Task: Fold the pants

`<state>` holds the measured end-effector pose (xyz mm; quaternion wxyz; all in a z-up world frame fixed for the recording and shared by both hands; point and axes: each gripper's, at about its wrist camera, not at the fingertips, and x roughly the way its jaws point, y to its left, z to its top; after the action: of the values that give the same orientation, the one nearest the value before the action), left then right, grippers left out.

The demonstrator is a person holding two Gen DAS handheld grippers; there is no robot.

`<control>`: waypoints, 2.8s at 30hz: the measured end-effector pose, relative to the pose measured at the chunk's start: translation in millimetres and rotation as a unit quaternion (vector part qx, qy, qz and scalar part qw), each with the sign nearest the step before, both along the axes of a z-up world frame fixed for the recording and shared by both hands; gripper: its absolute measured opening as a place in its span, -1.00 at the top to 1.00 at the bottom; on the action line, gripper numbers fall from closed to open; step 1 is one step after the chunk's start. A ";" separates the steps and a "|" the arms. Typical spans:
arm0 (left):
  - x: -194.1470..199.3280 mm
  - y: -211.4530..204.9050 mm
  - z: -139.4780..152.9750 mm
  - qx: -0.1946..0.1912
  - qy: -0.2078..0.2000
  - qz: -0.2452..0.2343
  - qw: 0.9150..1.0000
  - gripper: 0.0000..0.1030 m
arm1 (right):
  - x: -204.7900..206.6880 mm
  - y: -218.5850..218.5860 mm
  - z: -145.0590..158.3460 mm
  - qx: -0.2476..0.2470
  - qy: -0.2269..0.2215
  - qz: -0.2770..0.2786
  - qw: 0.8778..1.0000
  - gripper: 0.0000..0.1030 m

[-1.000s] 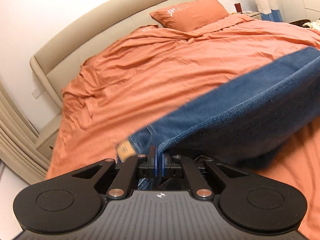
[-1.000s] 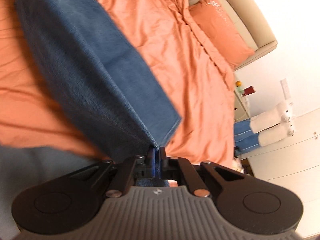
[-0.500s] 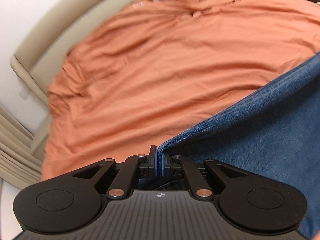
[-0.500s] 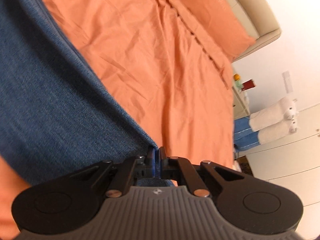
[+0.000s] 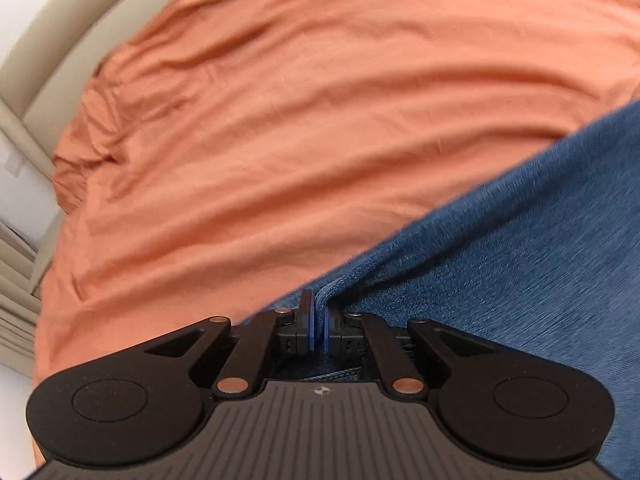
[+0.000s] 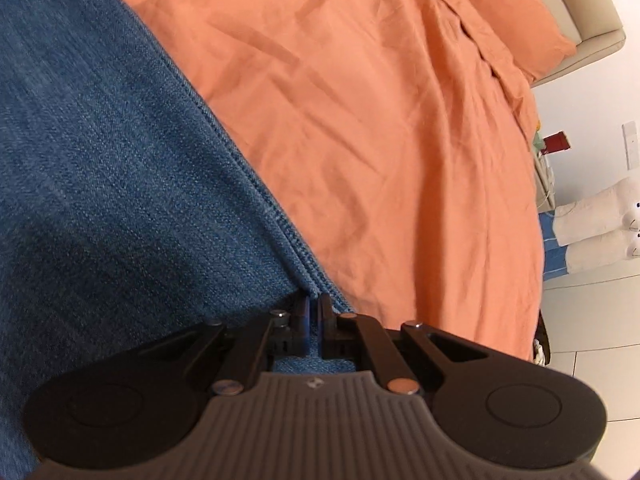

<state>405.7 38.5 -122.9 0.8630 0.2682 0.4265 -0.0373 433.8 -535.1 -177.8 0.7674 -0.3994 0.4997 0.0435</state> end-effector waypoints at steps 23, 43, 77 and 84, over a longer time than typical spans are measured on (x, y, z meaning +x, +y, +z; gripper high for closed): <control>-70.8 113.5 80.1 -0.180 -0.015 0.171 0.969 -0.46 | -81.8 82.3 56.7 0.167 -0.089 -0.074 0.979 0.07; -130.9 270.8 -57.1 -0.613 -0.103 0.411 0.667 0.03 | -126.3 223.4 27.6 0.351 -0.069 -0.107 0.928 0.01; -159.5 306.2 4.2 -0.239 -0.059 0.409 0.879 0.18 | -131.6 147.5 17.0 0.319 -0.071 -0.236 0.915 -0.01; -185.3 291.4 47.4 -0.190 -0.098 0.398 0.892 -0.29 | -137.3 144.2 25.2 0.324 -0.083 -0.236 0.912 -0.01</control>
<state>220.4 329.9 -75.5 0.8775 -0.0913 0.3954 0.2556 296.4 -391.0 -152.7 0.8814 -0.0016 0.4722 -0.0126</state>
